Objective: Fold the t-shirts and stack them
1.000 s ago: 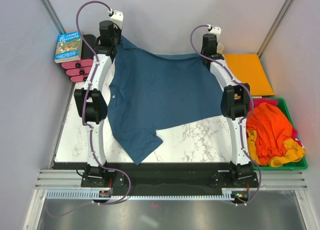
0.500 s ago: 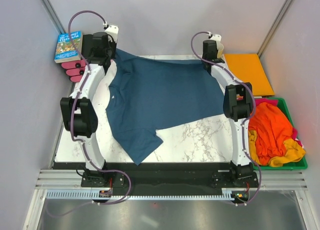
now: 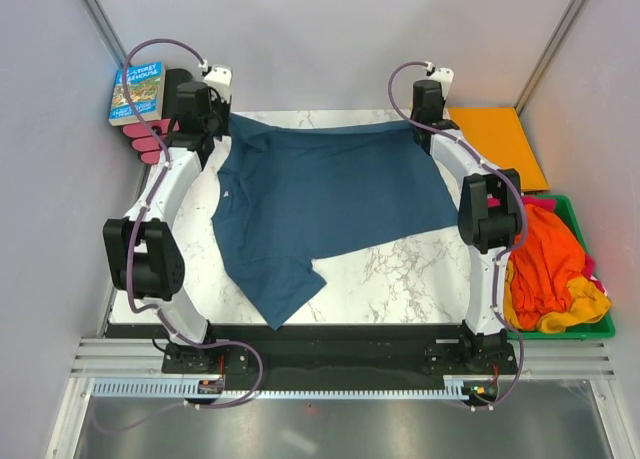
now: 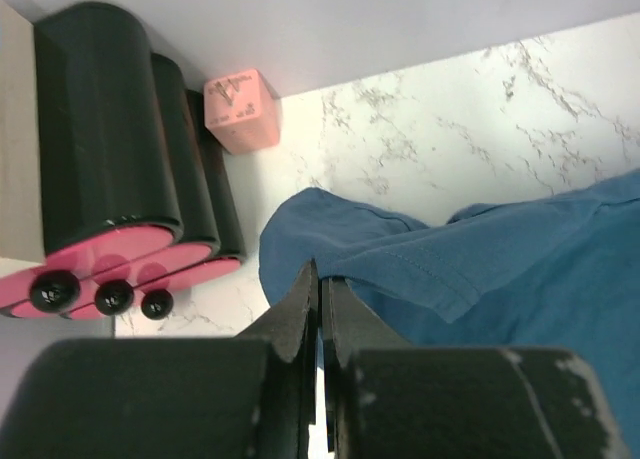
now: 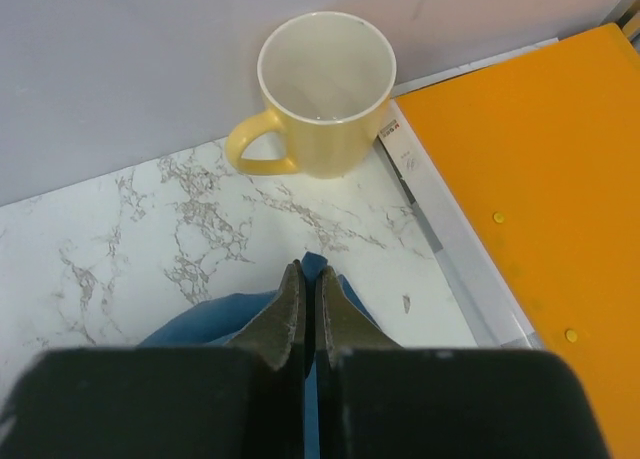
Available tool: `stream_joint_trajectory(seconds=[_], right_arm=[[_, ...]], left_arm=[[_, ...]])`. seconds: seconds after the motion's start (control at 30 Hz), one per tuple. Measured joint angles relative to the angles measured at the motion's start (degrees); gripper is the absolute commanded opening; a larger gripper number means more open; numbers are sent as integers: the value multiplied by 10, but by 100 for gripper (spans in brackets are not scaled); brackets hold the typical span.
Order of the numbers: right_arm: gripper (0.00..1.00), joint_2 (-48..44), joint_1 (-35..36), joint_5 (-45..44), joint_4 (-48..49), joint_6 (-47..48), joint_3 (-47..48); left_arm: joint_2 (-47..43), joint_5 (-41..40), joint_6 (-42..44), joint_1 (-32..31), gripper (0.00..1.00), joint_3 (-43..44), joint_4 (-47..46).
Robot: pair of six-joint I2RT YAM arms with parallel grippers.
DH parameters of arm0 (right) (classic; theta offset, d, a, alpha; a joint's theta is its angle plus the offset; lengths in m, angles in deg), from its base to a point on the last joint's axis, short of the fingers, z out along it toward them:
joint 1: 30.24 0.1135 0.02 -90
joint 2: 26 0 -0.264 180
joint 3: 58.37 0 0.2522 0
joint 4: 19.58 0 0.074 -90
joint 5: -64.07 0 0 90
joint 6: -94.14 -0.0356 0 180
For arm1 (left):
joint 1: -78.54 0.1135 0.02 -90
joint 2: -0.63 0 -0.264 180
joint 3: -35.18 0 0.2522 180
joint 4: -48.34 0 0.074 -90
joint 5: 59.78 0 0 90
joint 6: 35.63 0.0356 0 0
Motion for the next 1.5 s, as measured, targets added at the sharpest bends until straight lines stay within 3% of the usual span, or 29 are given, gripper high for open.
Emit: stream_joint_trajectory(seconds=[0.33, 0.73, 1.5], right_arm=[[0, -3, -4, -7, 6, -14, -60], [0, 2, -15, -9, 7, -26, -69], [0, 67, -42, 6, -95, -88, -26]], left_arm=[[-49, 27, -6, 0, 2, -130, 7], [-61, 43, -6, -1, 2, -217, 5], [-37, 78, 27, -7, 2, -236, 55]])
